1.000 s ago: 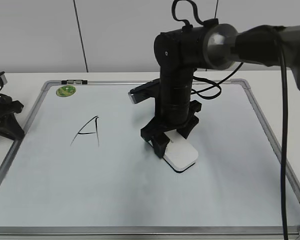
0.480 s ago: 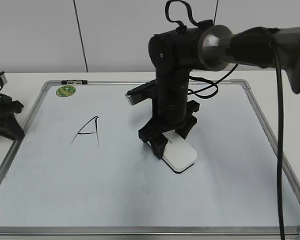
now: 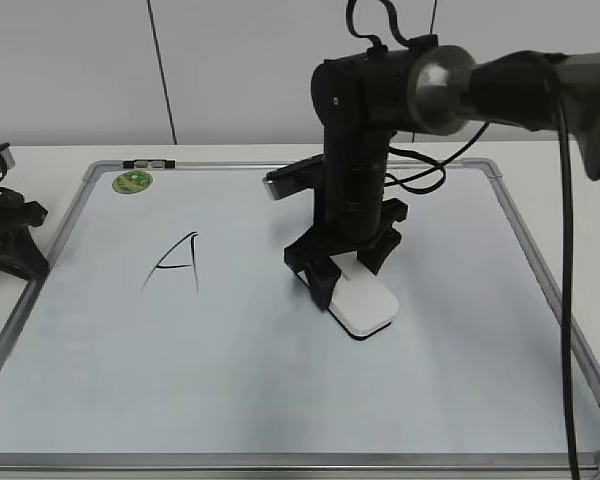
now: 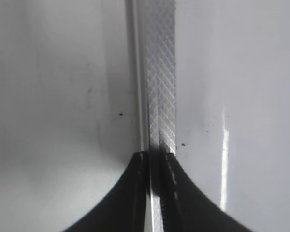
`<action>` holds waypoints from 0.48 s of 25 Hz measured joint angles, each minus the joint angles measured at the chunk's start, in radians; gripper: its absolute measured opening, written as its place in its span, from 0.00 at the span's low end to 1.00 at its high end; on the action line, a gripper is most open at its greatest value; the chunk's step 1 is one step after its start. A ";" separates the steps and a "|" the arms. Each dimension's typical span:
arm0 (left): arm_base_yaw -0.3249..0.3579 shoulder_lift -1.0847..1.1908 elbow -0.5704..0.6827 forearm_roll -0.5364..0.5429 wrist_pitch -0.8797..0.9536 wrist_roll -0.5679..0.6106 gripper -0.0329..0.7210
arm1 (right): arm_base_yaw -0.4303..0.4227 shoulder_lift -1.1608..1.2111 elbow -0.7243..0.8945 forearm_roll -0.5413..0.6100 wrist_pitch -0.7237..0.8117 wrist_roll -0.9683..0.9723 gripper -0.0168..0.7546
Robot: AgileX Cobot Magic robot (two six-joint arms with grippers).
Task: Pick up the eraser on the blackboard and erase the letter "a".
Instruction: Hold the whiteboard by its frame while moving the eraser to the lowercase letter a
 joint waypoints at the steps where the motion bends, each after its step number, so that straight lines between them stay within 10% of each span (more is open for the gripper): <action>1: 0.000 0.000 0.000 0.000 0.000 0.000 0.09 | -0.022 0.000 0.000 0.000 -0.004 0.002 0.72; 12: 0.000 0.000 0.000 0.004 0.000 0.000 0.09 | -0.122 -0.004 -0.002 -0.089 -0.010 0.062 0.72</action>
